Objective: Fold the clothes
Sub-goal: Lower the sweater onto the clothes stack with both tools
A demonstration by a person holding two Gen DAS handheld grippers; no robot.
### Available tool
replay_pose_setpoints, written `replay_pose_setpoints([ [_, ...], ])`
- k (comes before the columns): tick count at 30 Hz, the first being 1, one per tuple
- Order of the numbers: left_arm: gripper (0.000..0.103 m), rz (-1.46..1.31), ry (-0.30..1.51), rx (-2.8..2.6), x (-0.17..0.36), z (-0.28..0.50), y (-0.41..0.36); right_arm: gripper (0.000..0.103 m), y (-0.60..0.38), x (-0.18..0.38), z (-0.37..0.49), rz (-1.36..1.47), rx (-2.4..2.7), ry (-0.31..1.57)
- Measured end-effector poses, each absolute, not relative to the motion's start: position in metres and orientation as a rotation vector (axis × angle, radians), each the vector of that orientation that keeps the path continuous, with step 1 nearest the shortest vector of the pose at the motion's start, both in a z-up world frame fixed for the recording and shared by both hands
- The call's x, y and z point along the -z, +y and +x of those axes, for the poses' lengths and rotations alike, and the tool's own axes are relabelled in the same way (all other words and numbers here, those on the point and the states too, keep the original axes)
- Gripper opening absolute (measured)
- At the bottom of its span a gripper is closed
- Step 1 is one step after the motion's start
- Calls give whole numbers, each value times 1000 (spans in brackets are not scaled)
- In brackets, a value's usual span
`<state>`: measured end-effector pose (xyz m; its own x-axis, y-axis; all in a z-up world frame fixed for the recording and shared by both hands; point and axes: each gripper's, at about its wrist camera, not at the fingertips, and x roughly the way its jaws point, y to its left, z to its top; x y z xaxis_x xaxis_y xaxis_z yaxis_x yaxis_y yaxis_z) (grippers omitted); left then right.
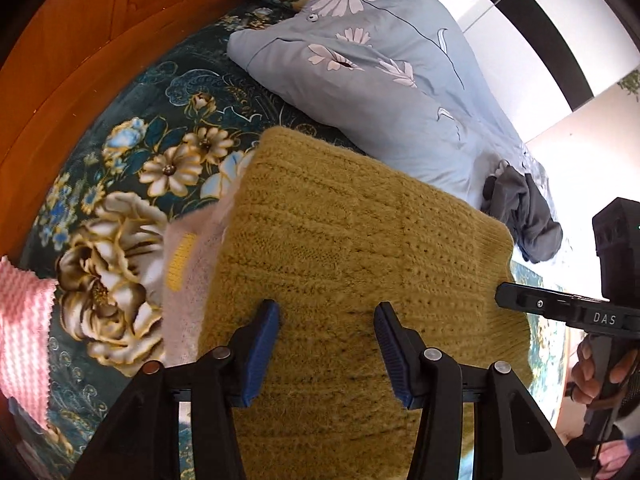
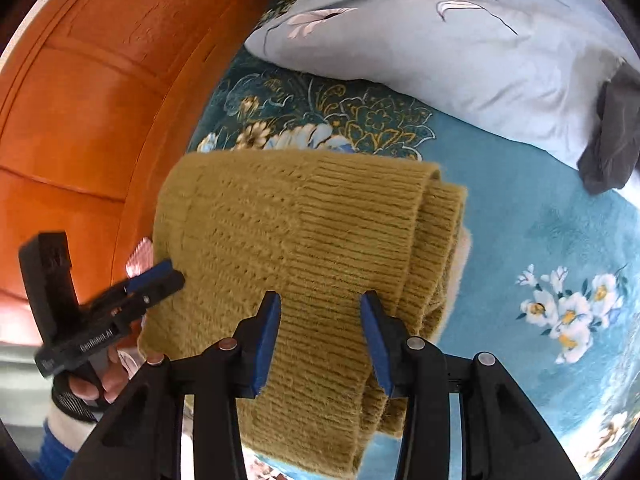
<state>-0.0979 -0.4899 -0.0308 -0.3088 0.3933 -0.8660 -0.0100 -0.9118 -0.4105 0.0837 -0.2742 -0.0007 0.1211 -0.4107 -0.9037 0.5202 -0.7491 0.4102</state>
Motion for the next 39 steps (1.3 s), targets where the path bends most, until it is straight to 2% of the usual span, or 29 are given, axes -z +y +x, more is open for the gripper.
replay_pose_setpoints([
  [9,54,-1702,-543,-2315,34,-100,-491,43,-282,9,86,1712,1740,185],
  [14,54,-1734,-471,-2352,11,-90,-485,43,-277,-13,90,1708,1724,165],
  [21,54,-1651,-526,-2419,-22,-36,-480,43,-235,-41,126,1645,1751,144],
  [29,55,-1830,-427,-2370,9,-13,-462,44,-209,-23,153,1711,1736,222],
  [35,56,-1944,-396,-2338,36,-14,-455,44,-208,-32,153,1684,1765,194],
  [39,56,-1925,-442,-2368,25,-1,-457,44,-209,-35,151,1678,1763,178],
])
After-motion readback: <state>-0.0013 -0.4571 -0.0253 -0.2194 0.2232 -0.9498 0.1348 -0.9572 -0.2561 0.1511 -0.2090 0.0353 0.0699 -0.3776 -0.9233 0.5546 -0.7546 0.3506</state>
